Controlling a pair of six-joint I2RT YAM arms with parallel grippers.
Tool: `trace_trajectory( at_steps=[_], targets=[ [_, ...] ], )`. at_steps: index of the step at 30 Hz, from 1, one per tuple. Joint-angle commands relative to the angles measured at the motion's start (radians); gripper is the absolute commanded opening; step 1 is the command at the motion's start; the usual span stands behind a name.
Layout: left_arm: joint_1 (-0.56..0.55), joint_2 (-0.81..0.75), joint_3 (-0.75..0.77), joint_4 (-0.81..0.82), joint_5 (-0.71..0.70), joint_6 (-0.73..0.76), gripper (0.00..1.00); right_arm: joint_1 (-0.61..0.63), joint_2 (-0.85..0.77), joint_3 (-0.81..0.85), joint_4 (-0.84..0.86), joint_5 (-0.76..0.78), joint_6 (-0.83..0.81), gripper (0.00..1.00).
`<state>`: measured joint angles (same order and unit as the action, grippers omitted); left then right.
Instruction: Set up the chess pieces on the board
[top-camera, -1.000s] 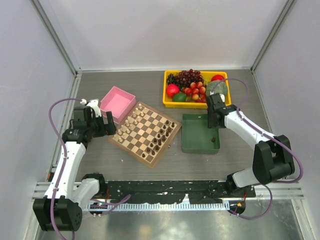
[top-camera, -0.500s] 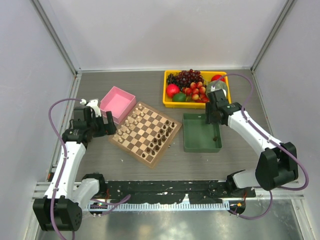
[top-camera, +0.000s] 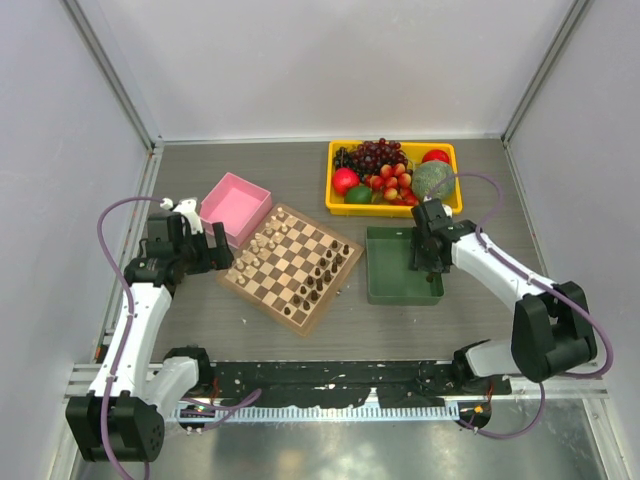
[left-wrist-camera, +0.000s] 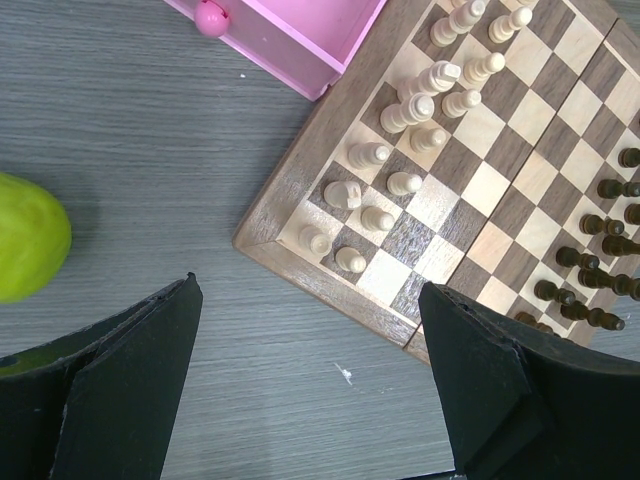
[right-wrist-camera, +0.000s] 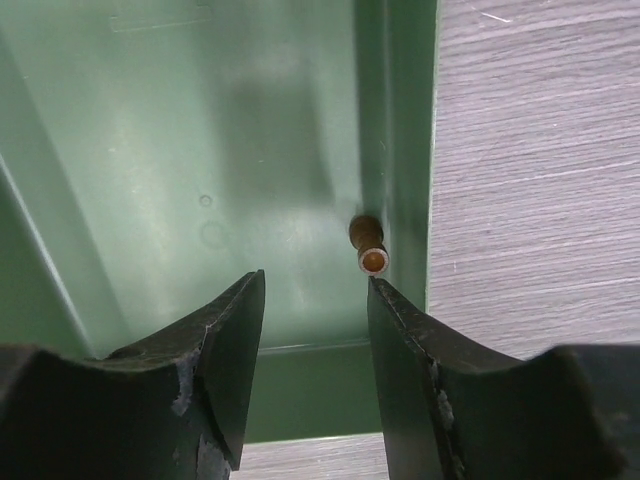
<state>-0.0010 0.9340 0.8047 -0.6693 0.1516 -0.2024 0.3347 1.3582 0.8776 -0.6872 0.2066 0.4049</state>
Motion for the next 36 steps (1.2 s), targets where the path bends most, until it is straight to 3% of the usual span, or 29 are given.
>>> trace_trajectory(
  at_steps=[1,16,36],
  targets=[
    [-0.004,-0.001,0.011,0.042,0.023,-0.005,0.99,0.032,0.039,0.020,-0.003,0.108,0.029,0.51],
    [-0.004,-0.004,0.008,0.047,0.025,-0.009,0.99,0.104,0.145,0.047,-0.025,0.310,0.083,0.51],
    [-0.004,-0.004,0.001,0.057,0.035,-0.015,0.99,0.104,0.182,0.023,0.008,0.310,0.065,0.35]
  ],
)
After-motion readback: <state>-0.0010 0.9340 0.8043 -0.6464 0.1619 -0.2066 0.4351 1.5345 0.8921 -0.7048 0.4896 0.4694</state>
